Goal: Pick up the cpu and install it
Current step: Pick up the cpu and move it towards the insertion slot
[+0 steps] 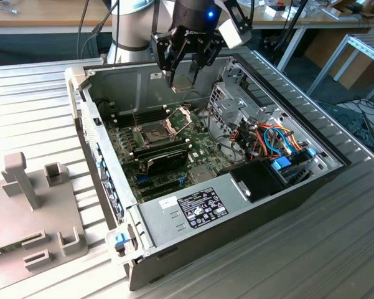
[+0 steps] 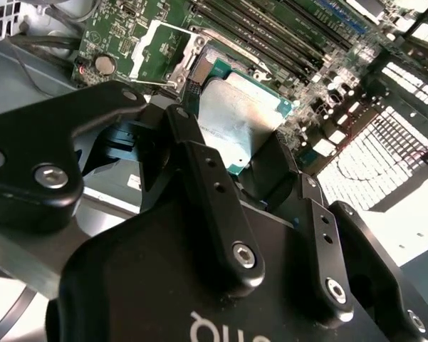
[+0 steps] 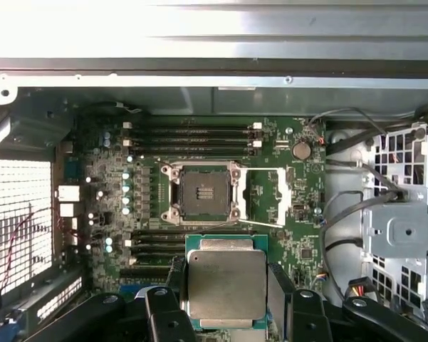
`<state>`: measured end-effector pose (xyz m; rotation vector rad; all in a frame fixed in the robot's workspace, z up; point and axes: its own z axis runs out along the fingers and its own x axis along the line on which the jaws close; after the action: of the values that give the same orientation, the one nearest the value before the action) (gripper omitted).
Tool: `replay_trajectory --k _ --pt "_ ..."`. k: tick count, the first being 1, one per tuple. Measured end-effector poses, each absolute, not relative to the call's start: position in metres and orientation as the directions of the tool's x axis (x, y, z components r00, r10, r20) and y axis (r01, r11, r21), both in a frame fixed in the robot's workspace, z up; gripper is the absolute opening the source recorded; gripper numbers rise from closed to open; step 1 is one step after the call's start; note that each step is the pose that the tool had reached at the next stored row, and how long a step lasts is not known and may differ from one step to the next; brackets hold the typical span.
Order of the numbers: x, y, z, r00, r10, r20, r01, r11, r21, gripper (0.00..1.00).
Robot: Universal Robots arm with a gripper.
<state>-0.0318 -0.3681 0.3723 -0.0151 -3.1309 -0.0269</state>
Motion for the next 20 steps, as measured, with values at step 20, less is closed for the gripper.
replay_trajectory --k 20 --pt "-0.033 -0.360 0.339 -1.000 0.010 0.011 0.010 1.000 0.018 0.55"
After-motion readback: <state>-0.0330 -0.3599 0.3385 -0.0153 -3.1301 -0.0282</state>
